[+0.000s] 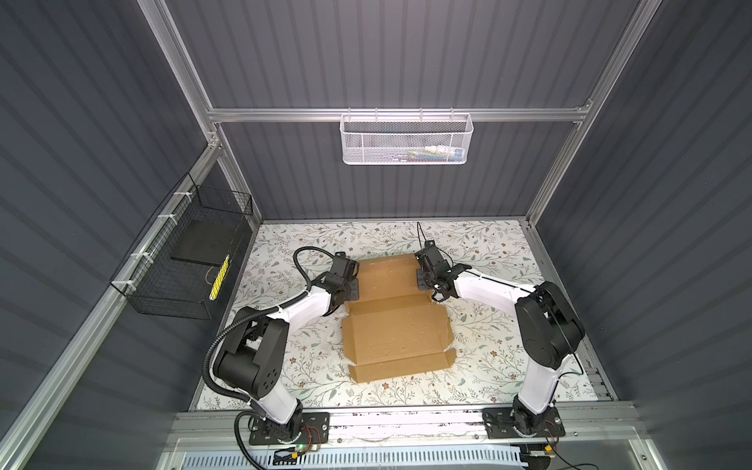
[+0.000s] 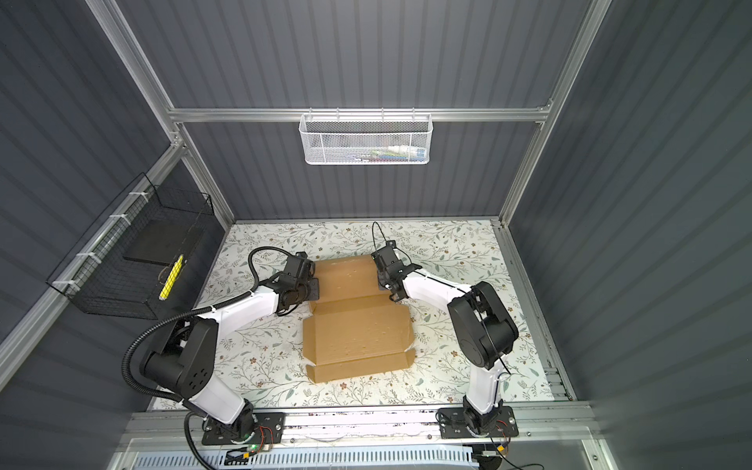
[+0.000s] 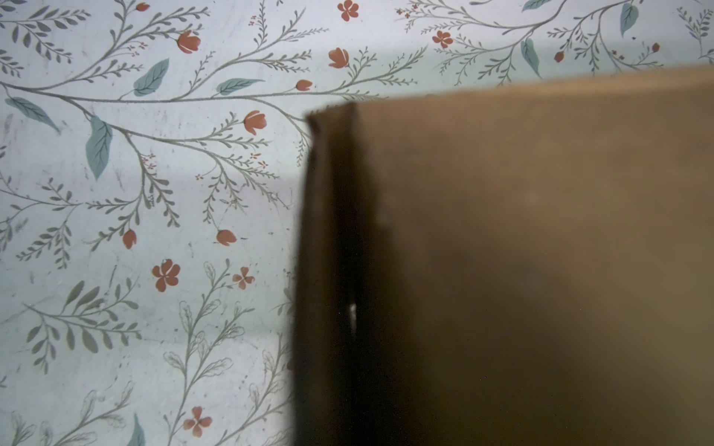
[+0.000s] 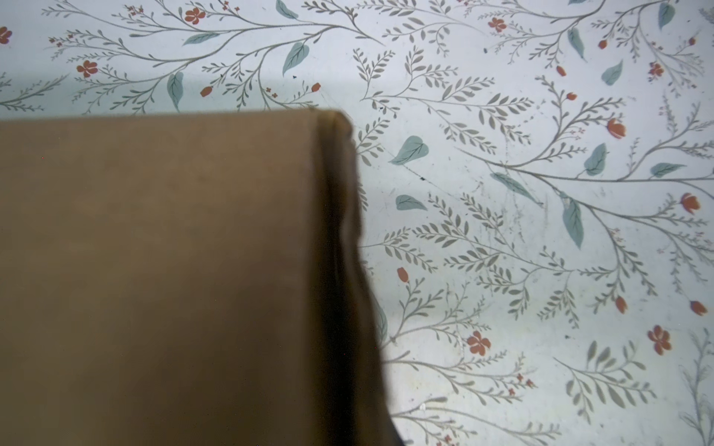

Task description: Fold the paper box

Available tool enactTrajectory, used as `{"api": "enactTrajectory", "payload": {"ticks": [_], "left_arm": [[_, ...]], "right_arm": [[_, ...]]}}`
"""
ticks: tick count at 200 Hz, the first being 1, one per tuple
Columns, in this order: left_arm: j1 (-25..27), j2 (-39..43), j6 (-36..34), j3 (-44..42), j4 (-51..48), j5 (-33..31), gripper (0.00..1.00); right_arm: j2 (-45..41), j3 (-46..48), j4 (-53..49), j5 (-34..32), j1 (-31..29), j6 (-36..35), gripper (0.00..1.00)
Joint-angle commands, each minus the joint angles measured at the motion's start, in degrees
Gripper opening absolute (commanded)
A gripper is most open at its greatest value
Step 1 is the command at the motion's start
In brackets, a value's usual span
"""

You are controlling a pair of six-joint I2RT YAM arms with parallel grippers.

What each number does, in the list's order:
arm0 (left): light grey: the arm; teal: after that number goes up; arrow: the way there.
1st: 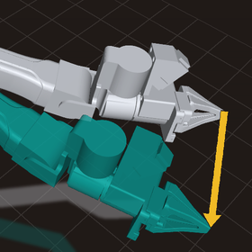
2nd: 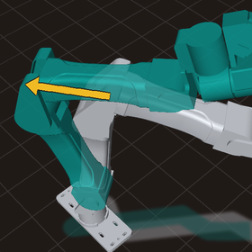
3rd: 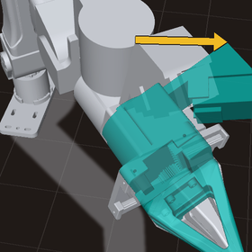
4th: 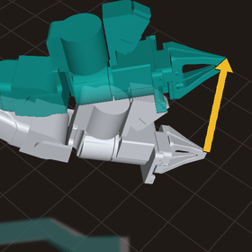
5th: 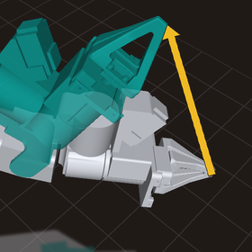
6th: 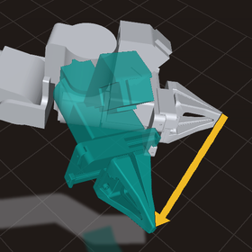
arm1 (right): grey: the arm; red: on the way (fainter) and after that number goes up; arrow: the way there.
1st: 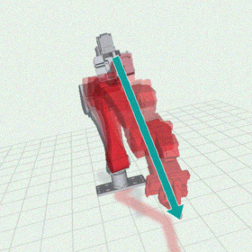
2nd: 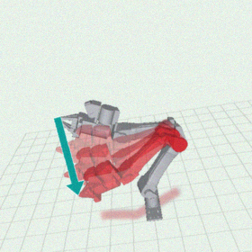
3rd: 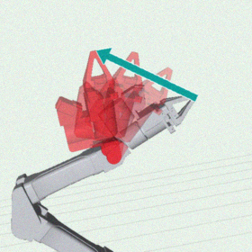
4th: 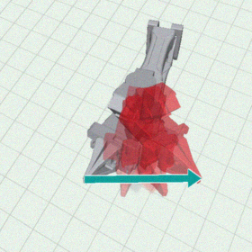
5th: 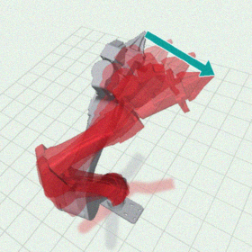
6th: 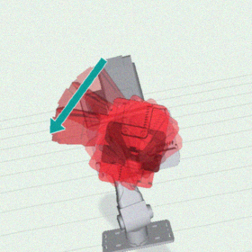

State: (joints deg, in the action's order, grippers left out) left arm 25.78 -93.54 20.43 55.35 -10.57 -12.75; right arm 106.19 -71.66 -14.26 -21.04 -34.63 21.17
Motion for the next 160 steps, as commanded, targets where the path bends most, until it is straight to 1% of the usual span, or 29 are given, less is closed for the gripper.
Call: {"api": "enactTrajectory", "payload": {"ticks": [1,38,60,109,160], "left_arm": [[0.32,-2.87,0.43,-0.33,-4.01,2.95,0.0],[0.32,-3.75,0.37,0.37,-4.28,3.09,0.0],[0.32,-4.35,0.28,0.8,-4.64,3.17,0.0],[0.23,-6.67,-0.81,2.55,-6.78,3.06,0.0],[0.15,-9.43,-1.76,4.71,-8.71,3.57,0.0]], "right_arm": [[0.95,-1.29,-2.28,-1.71,0.05,-1.03,0.12],[0.45,-1.09,-2.54,-1.26,0.07,-0.92,0.18],[-1.14,-0.54,-2.03,-0.04,0.17,-0.35,0.23],[-5.16,0.44,-1.91,2.33,0.35,0.36,0.3],[-10.41,3.19,-2.28,0.8,0.53,0.07,0.38]]}}
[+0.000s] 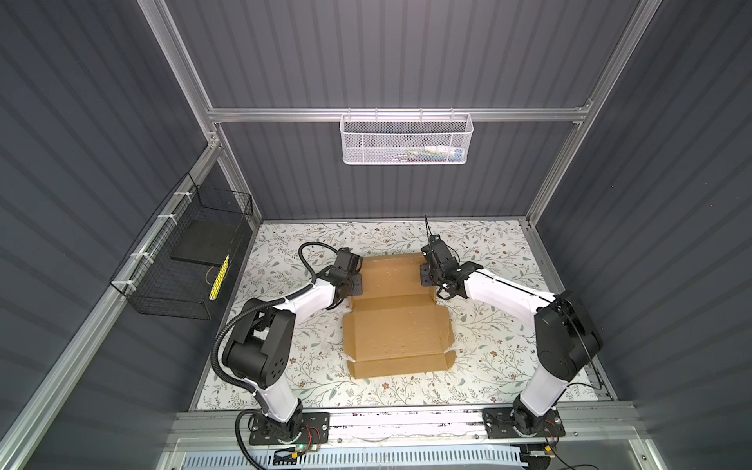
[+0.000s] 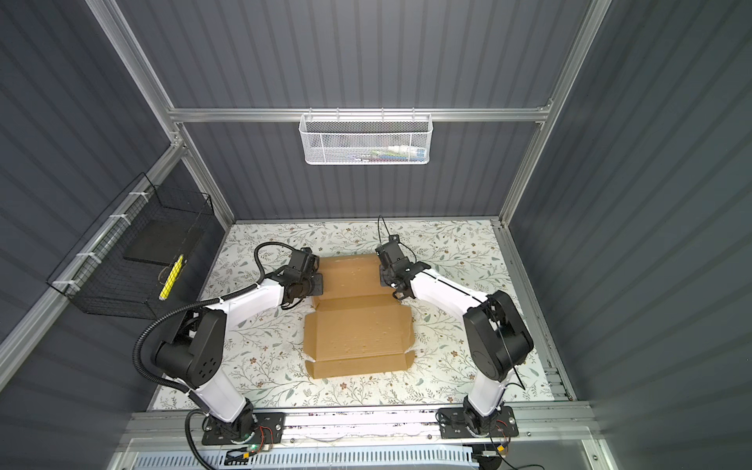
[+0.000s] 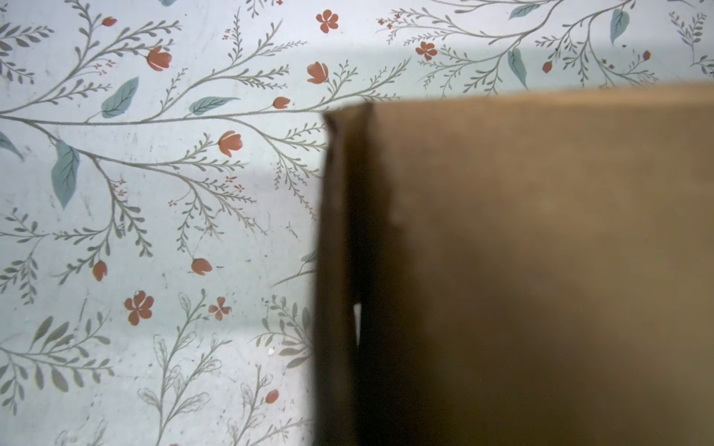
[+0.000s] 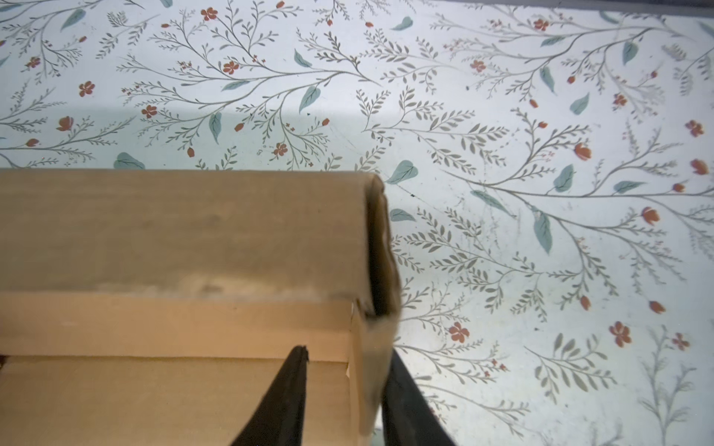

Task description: Fold the paper box

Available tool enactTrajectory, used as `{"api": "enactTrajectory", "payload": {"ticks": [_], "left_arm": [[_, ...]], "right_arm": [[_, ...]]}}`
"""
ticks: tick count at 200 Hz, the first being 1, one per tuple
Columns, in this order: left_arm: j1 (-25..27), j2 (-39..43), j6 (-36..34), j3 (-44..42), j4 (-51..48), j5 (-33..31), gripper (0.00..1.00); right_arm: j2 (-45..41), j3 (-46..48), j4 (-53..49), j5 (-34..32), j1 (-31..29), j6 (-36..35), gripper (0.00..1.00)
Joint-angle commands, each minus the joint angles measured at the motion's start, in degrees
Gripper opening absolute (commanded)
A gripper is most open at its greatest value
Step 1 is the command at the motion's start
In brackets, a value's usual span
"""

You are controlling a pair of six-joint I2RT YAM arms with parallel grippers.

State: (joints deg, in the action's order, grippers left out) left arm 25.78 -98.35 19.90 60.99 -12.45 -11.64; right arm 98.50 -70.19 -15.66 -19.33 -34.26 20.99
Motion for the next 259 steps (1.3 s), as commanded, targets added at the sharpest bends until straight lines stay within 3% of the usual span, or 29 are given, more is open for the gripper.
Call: {"api": "enactTrajectory", "payload": {"ticks": [1,69,109,259], "left_arm": [[0.15,-4.69,-1.25,-0.9,-6.86,2.48,0.0],[-0.21,-7.58,-2.14,1.11,-8.72,3.05,0.0],[-0.38,-8.92,-2.37,1.85,-9.43,3.44,0.0],[-0.5,-10.06,-3.26,3.67,-11.88,4.17,0.0]], "right_arm": [[-2.84,1.77,-0.87,-0.94,0.16,0.26,0.38],[-10.94,4.03,-2.34,2.47,0.33,-1.91,0.4],[-12.37,3.72,-2.7,8.16,0.21,-2.87,0.4],[1.07,-4.96,1.63,15.84,-3.61,-2.39,0.37]]}}
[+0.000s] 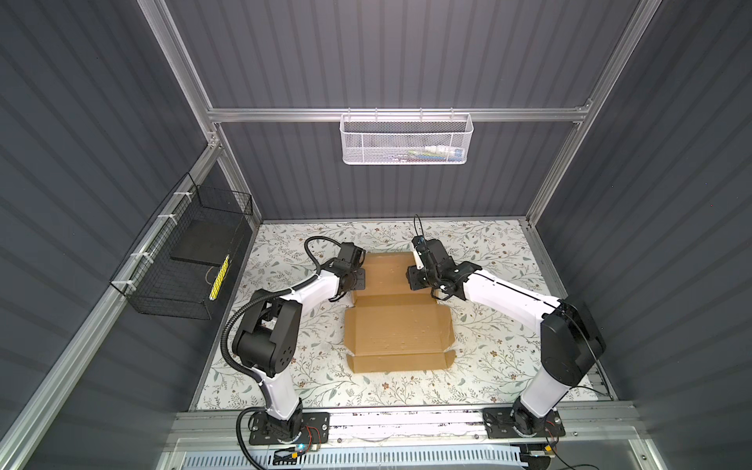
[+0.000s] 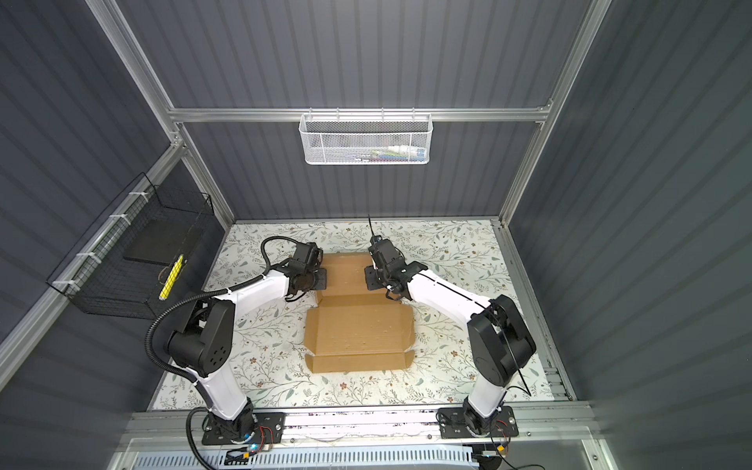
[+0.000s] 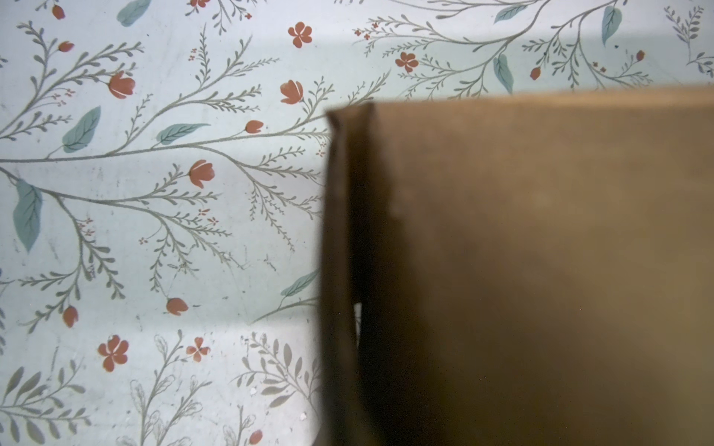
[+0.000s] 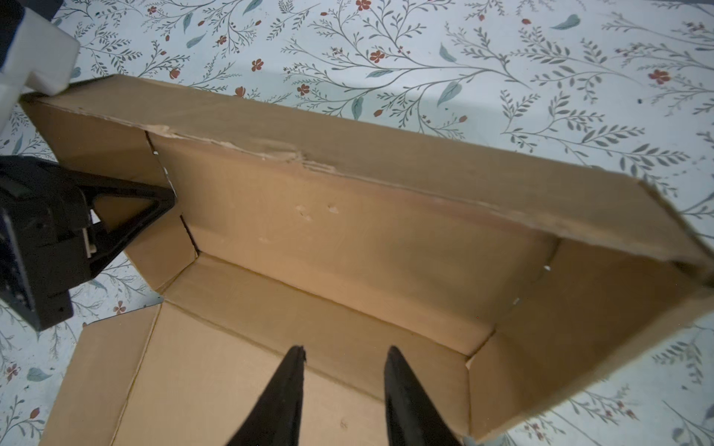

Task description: Fold the paper box

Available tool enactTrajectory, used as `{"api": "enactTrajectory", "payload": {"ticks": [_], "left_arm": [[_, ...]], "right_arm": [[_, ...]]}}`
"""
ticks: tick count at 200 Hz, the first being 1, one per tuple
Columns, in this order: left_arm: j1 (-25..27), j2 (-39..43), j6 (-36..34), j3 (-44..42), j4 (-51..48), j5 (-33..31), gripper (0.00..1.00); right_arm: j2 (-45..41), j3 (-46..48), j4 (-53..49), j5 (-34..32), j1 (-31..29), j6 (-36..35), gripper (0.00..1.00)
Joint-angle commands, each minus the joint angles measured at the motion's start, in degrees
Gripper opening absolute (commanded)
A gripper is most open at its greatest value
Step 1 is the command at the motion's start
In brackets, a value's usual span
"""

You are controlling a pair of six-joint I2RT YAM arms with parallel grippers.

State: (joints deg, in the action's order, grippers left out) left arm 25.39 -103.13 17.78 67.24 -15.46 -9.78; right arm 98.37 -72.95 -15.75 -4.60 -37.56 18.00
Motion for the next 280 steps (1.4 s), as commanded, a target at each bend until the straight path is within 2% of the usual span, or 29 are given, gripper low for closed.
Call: {"api": "enactTrajectory", "payload": {"ticks": [1,117,194,280], "left_arm": [[-0.14,-5.26,-1.15,-2.53,-8.87,2.31,0.0],[-0.16,-4.36,-0.99,-2.12,-9.23,2.74,0.02],[-0.25,-2.71,-0.97,-2.12,-9.5,2.92,0.06],[-0.35,-0.93,-0.89,-2.22,-9.23,3.76,0.17]], "right_arm": [[1.29,-2.29,1.74,1.1,-0.31,0.58,0.37],[9.03,-5.64,5.26,-2.67,-1.11,2.2,0.34],[13.44,-7.78,5.81,-1.84,-0.19,3.27,0.33],[15.78,-8.14,5.64,-0.59,1.0,4.29,0.33]]}}
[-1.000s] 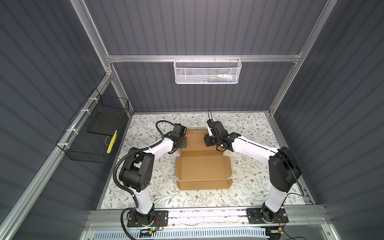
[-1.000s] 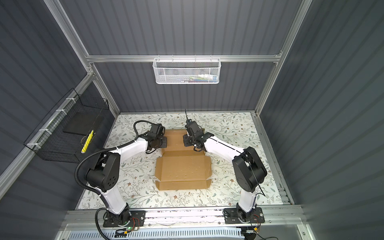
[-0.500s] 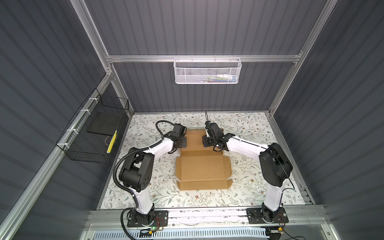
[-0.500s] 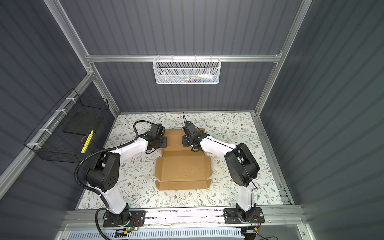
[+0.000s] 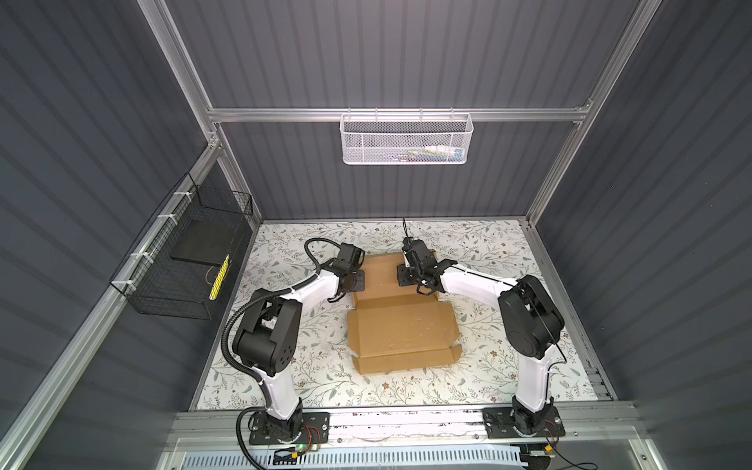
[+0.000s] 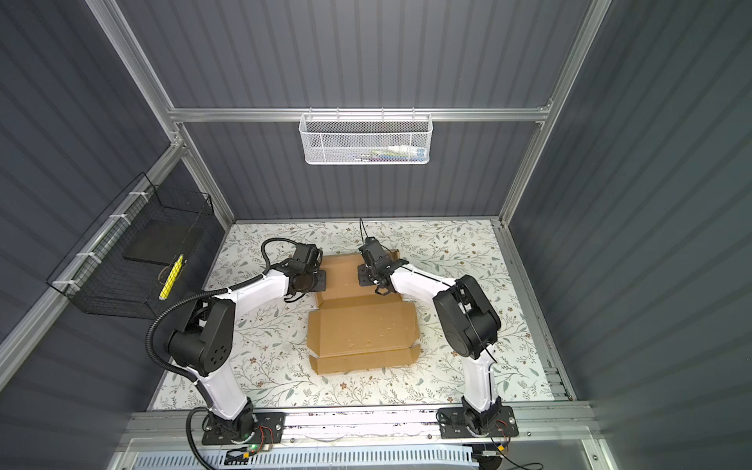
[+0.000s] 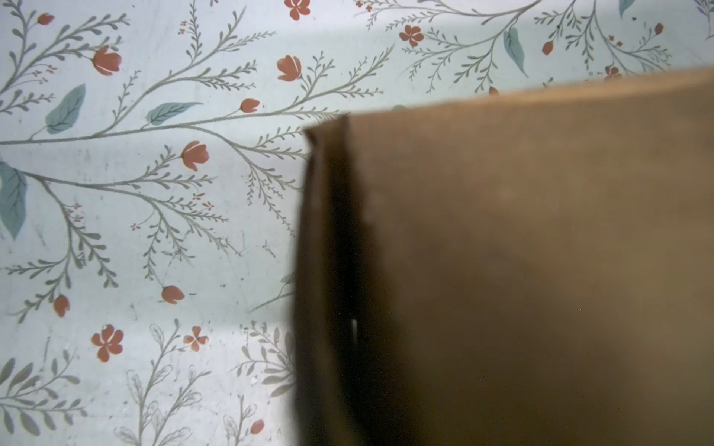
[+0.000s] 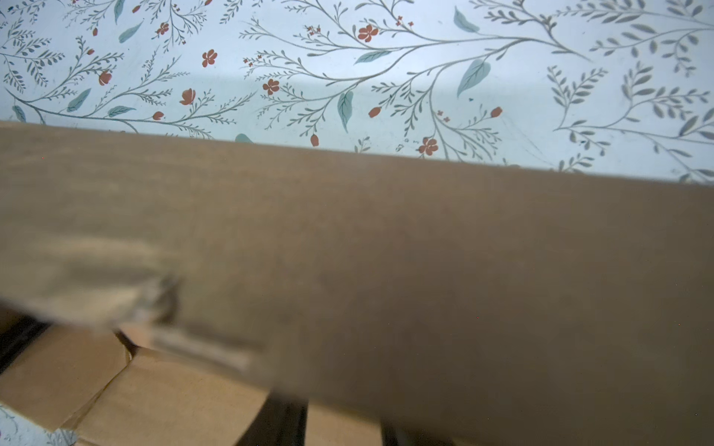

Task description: Fold the paper box

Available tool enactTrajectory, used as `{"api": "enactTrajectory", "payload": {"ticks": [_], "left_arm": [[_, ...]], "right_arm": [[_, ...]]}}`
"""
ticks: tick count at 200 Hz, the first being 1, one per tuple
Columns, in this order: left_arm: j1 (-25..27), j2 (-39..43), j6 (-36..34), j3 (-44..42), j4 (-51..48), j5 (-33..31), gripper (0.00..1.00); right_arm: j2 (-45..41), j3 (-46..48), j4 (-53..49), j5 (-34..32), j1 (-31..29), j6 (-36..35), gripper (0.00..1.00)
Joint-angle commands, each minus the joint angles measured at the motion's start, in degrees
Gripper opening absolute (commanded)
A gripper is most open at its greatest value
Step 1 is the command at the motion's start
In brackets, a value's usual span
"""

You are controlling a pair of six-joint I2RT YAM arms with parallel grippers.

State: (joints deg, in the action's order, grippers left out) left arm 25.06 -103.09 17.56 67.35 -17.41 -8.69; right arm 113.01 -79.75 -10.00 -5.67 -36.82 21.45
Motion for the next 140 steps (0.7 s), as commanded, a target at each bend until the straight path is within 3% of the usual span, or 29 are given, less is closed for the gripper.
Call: {"api": "enactTrajectory", "payload": {"ticks": [1,140], "left_arm": [[-0.02,-0.97,-0.68,-2.37,-7.29,2.69,0.18],[-0.8,2.56,-0.13,-2.55,-6.96,3.05,0.38]], "right_arm": [[1.19,-1.36,-0.15,0.44,0.26,0.77,0.33],[2.12,-1.17,-0.7,0.83,0.41,0.83,0.33]]}}
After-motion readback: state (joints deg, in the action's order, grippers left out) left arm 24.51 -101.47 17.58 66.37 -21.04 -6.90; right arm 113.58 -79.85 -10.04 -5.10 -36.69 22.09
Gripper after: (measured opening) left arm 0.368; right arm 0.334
